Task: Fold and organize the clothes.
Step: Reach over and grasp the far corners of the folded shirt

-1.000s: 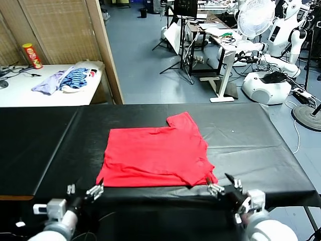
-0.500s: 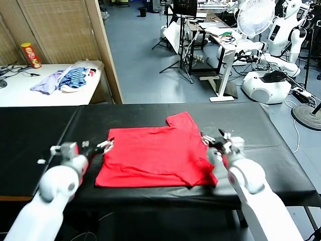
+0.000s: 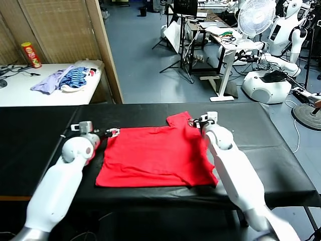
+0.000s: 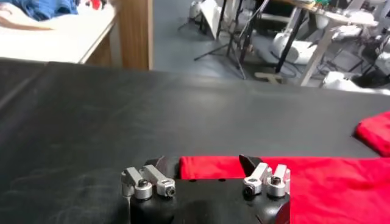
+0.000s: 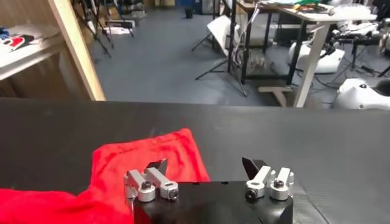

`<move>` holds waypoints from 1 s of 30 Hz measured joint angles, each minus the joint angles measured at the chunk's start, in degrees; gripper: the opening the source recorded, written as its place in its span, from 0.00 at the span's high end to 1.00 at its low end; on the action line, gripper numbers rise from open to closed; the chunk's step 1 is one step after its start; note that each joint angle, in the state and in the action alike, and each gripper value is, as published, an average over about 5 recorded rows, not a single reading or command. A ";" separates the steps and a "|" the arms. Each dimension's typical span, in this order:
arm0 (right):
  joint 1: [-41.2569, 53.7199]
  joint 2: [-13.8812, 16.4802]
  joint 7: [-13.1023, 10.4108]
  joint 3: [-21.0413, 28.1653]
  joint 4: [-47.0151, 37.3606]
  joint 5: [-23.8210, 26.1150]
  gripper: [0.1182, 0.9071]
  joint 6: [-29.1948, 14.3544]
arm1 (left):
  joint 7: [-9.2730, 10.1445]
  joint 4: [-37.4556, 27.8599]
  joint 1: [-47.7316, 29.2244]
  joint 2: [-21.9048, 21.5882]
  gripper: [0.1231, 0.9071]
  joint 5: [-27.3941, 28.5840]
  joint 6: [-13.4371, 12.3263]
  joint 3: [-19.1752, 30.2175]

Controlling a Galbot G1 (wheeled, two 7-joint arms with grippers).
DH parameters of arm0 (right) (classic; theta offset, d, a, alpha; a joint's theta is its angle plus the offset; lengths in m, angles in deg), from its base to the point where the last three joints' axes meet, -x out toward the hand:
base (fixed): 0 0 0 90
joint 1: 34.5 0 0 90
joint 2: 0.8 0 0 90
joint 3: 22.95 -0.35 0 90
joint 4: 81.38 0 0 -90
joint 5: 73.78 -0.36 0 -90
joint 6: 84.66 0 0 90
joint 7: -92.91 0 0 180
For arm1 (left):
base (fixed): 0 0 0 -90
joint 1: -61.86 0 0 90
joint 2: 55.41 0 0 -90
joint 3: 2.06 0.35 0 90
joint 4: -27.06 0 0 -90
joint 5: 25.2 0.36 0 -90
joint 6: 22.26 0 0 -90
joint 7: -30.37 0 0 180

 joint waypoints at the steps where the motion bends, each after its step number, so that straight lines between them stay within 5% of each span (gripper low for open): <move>1: 0.10 -0.20 0.13 -0.07 -0.49 0.01 0.31 -0.05 | -0.12 -0.46 -0.23 0.08 0.19 0.04 0.04 0.05; 4: 0.24 -0.64 0.49 -0.15 -1.58 0.06 0.49 -0.28 | -0.43 -1.65 -0.75 0.47 0.30 0.18 -0.04 0.05; 12: -0.27 -1.13 1.51 -0.29 -2.12 0.13 0.97 -2.34 | -2.84 -2.56 -0.73 1.14 0.84 0.71 -0.82 -0.09; 17: -1.55 -0.74 1.89 -0.98 -0.41 -1.18 0.99 -5.19 | -3.02 -3.20 -0.95 1.68 0.98 2.03 -2.21 -0.28; 30: -9.90 6.66 3.46 -2.90 17.99 -11.54 0.99 -5.89 | -1.51 9.01 5.28 -1.24 0.99 3.78 -3.84 -3.49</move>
